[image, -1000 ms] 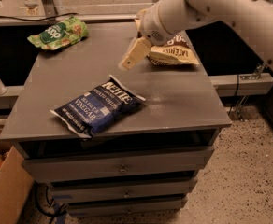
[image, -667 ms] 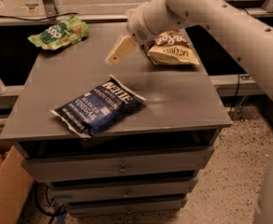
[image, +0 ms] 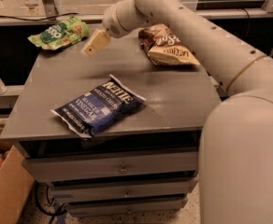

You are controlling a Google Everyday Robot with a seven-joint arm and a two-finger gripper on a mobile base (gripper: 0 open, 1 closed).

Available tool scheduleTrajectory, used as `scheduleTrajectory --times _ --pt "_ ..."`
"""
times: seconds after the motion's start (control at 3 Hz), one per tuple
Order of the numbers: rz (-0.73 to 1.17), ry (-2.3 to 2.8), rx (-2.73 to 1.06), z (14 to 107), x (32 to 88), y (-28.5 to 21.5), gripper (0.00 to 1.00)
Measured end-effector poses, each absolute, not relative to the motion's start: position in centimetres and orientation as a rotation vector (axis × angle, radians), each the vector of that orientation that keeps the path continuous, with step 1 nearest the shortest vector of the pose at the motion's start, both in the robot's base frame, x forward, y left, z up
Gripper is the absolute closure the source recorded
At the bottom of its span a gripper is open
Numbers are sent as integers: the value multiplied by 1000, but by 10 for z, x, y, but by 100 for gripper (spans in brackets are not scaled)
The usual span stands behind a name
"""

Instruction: Move green rice chip bag near blue chip bag

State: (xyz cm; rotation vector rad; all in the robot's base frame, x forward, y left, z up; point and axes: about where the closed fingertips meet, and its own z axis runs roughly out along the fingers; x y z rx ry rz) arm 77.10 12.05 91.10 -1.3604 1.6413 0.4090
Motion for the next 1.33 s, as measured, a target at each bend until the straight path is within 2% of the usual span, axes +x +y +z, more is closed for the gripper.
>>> scheduleTrajectory --times 0.33,0.67,1.33 --pt "443 1650 -1339 911 790 155 0" --pt "486 1663 -1366 895 811 215 0" --pt "503 1633 -1363 893 814 224 0"
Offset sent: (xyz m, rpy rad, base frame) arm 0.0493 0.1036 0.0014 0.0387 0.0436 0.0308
